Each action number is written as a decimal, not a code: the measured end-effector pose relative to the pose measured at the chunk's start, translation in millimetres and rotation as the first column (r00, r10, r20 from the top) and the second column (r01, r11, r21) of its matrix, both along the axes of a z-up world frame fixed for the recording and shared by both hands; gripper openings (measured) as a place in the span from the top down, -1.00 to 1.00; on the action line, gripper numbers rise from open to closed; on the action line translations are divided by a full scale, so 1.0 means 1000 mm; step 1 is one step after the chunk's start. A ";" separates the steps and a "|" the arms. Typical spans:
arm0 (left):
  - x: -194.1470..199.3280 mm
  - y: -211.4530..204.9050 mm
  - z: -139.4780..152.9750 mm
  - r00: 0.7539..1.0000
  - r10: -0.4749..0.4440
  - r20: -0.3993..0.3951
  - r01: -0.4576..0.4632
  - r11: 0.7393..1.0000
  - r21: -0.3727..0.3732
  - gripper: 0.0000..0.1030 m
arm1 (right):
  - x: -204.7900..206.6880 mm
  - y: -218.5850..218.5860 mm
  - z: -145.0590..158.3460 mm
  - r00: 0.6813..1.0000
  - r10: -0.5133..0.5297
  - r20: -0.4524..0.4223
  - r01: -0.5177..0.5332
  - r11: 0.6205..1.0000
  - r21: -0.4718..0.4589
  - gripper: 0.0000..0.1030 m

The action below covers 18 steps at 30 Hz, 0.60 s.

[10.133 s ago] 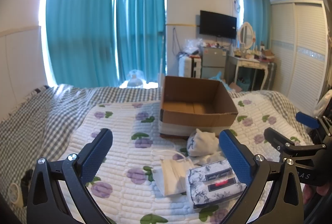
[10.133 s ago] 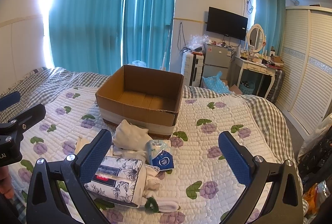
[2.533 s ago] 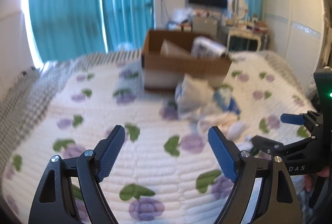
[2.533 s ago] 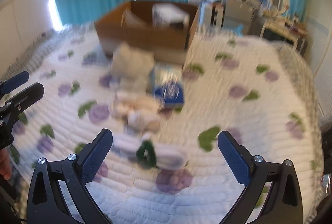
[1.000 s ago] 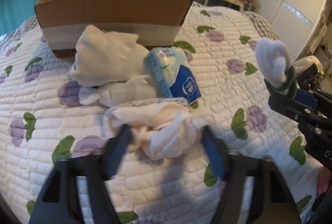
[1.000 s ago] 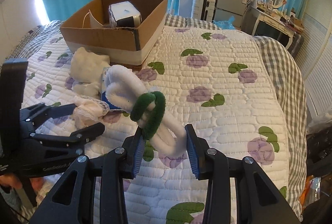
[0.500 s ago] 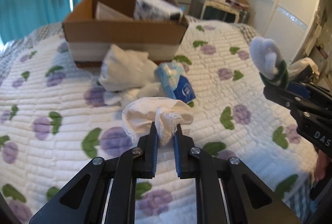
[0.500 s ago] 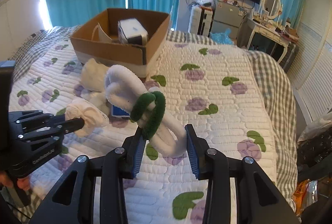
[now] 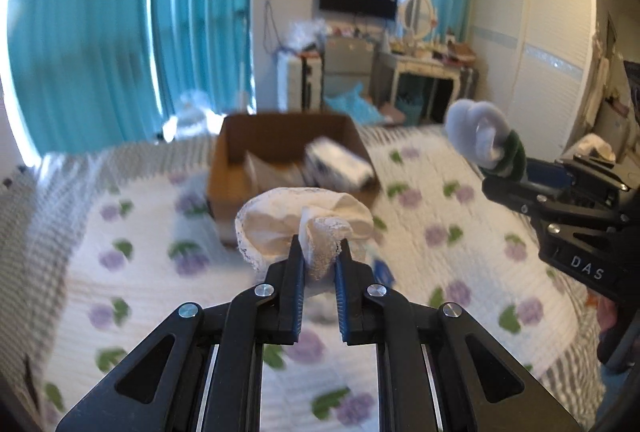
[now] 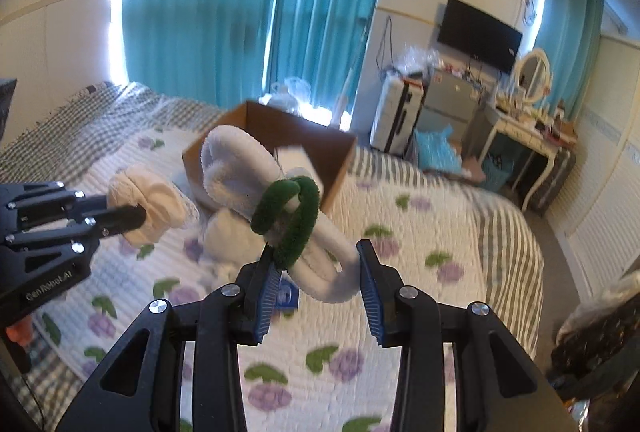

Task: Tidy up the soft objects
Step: 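Carry the sock and glove over the box and release both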

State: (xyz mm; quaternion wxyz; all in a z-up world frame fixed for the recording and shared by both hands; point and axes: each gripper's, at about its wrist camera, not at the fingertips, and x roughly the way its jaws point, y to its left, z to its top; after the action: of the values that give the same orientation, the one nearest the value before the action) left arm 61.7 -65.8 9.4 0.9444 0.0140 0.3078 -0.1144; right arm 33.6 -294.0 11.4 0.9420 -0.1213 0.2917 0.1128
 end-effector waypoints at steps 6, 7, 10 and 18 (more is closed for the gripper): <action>0.047 0.013 0.026 0.997 0.015 0.071 -0.017 1.000 0.024 0.76 | 0.053 0.024 0.029 0.999 0.030 0.046 -0.028 0.999 -0.034 0.28; 0.057 0.013 0.027 0.997 0.018 0.075 -0.020 0.999 0.032 0.76 | 0.066 0.029 0.033 0.998 0.036 0.047 -0.035 0.999 -0.042 0.28; 0.091 0.014 0.024 0.996 0.016 0.091 -0.022 0.998 0.059 0.75 | 0.106 0.042 0.039 0.998 0.055 0.037 -0.053 0.997 -0.051 0.28; 0.174 0.017 -0.015 0.999 0.023 0.043 -0.026 0.998 0.063 0.75 | 0.212 0.069 0.009 0.997 0.072 -0.033 -0.075 0.991 -0.107 0.27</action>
State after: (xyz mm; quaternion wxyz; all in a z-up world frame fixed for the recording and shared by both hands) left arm 236.2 -49.2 -5.2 0.9511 0.0427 0.2916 -0.0925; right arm 245.6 -225.4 20.2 0.9249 -0.1810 0.3065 0.1335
